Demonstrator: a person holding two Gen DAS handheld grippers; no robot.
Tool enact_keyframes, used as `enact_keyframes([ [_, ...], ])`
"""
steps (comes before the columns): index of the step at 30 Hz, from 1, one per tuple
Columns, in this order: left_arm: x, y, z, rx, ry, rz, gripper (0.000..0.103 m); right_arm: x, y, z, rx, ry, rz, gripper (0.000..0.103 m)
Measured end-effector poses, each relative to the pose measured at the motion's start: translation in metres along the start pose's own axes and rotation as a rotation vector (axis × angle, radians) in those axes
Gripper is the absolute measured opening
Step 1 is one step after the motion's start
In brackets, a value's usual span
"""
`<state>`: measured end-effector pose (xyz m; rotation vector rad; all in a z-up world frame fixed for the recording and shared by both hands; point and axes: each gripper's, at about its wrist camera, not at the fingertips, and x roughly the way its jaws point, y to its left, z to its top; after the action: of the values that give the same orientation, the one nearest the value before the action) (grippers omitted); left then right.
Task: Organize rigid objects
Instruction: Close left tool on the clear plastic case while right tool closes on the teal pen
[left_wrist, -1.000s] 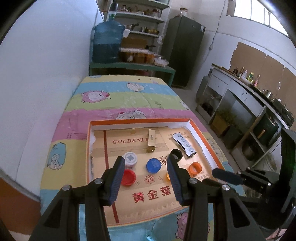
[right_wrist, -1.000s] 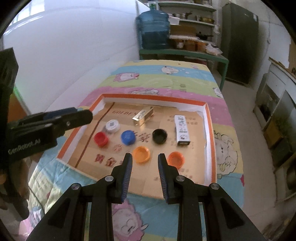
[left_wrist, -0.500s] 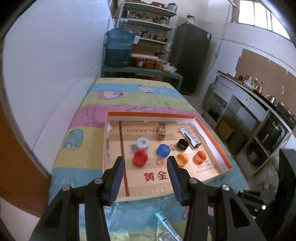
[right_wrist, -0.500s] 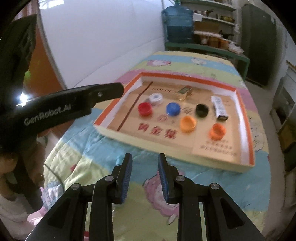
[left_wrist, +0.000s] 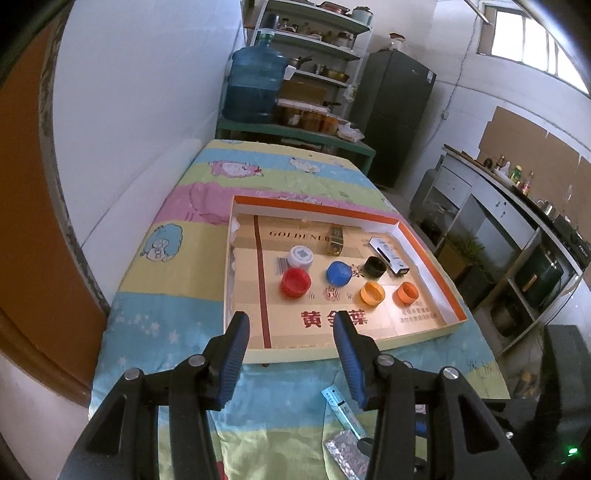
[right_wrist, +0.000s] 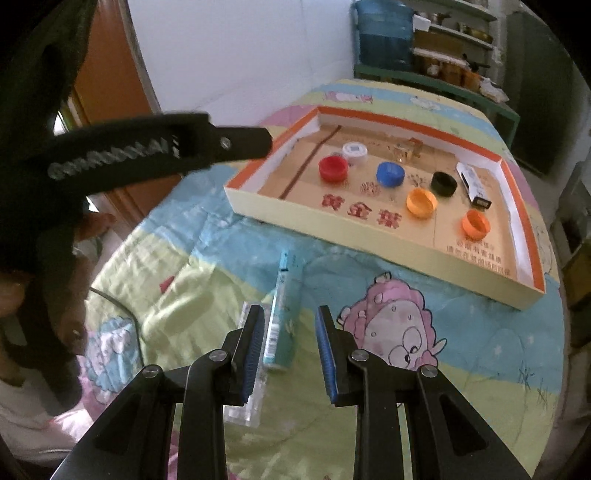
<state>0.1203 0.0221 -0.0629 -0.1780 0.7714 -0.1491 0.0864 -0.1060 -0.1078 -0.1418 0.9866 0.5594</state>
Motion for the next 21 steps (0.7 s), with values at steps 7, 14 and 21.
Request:
enact_keyframes([
  [7, 0.001, 0.004, -0.005, -0.008, 0.01, -0.005, 0.047, 0.001, -0.003, -0.002, -0.003, 0.001, -0.029, 0.029],
  [14, 0.003, 0.006, -0.008, -0.016, 0.024, -0.011, 0.047, 0.007, 0.001, -0.003, -0.024, 0.026, -0.025, 0.029],
  [21, 0.002, 0.005, -0.015, -0.012, 0.036, -0.011, 0.047, 0.022, 0.003, 0.001, -0.02, 0.035, -0.003, 0.014],
])
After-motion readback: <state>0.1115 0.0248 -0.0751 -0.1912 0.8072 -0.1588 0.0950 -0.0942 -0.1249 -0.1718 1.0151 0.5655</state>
